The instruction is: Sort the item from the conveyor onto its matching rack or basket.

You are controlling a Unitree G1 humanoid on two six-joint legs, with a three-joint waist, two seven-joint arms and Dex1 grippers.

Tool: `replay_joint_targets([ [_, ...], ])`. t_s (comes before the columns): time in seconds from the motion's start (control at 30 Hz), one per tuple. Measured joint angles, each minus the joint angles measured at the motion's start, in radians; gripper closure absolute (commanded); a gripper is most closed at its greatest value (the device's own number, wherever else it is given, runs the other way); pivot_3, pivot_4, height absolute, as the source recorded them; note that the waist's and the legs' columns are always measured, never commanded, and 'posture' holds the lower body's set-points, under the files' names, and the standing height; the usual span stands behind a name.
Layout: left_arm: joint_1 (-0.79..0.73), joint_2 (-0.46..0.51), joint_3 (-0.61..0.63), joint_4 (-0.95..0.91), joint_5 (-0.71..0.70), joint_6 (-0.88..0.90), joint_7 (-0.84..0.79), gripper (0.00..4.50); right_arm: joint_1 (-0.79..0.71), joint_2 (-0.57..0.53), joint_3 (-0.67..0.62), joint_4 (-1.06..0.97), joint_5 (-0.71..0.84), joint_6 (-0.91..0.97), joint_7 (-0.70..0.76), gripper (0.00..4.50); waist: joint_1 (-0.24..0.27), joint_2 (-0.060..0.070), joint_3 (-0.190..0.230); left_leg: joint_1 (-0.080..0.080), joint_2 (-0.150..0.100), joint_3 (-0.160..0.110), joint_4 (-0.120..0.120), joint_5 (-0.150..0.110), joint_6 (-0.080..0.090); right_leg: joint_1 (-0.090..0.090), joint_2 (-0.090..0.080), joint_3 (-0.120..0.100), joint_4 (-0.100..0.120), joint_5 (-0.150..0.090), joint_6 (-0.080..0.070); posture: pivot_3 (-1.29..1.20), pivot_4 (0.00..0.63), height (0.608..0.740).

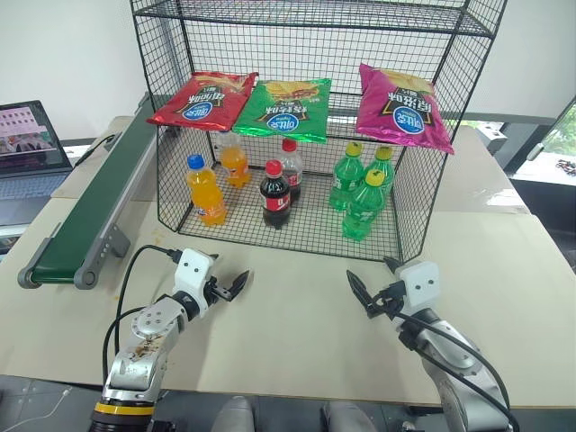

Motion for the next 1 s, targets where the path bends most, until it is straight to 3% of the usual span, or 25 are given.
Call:
replay_joint_targets([
  [1.0, 0.005, -0.005, -0.012, -0.002, -0.004, -0.017, -0.017, 0.05, -0.006, -0.002, 0.012, -0.02, -0.007, 0.029, -0.034, 0.0, 0.0, 0.0, 0.0, 0.0, 0.0, 0.0, 0.0, 0.0, 0.0, 0.0, 0.0, 0.0, 0.0, 0.0, 0.0, 0.0, 0.15, 0.74],
])
